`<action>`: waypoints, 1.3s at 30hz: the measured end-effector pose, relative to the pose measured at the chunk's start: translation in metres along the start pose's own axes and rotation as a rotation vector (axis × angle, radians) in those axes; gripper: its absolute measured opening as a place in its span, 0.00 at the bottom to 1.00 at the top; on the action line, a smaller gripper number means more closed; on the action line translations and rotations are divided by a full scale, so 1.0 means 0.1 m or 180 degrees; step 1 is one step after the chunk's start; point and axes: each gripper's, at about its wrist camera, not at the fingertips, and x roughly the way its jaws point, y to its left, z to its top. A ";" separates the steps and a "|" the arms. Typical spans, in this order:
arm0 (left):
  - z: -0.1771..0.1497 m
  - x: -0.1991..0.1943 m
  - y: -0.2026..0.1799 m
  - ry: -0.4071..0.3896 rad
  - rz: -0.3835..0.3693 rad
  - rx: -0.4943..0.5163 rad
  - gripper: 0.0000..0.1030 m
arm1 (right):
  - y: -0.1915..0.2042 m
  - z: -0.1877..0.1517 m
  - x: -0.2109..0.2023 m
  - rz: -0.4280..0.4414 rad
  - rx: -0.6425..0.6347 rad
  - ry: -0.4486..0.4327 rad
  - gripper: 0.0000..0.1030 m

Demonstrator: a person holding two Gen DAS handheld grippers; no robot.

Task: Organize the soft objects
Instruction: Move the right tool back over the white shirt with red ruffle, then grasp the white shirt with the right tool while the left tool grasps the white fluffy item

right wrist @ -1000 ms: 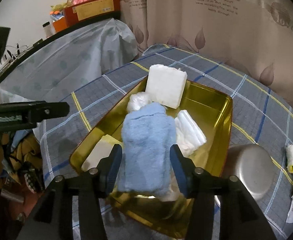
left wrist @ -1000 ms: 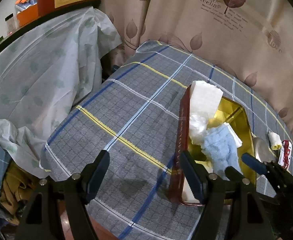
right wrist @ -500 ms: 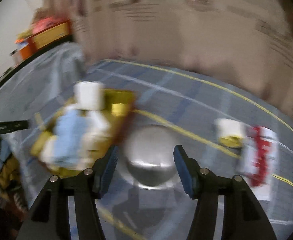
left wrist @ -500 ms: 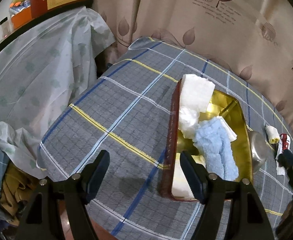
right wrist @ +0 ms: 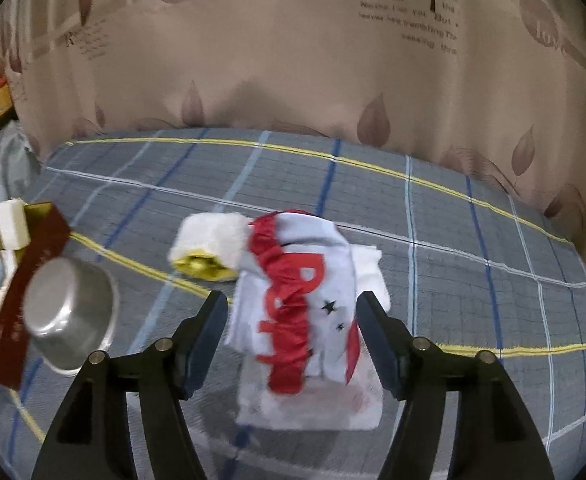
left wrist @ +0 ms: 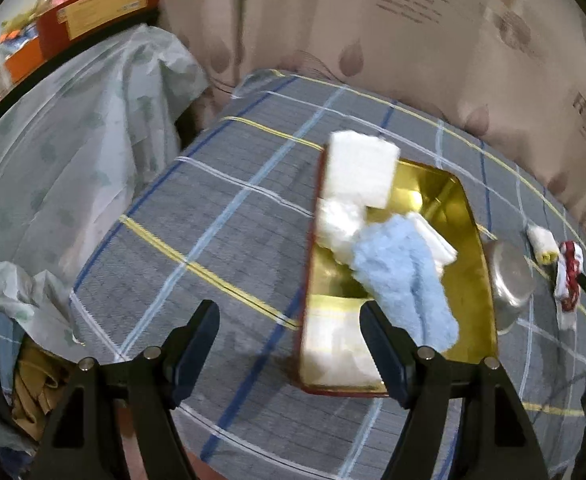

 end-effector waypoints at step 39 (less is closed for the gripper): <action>0.11 -0.02 -2.18 0.0052 -0.0633 0.1160 0.73 | -0.85 -0.77 -0.48 -0.0290 0.0370 -0.0080 0.21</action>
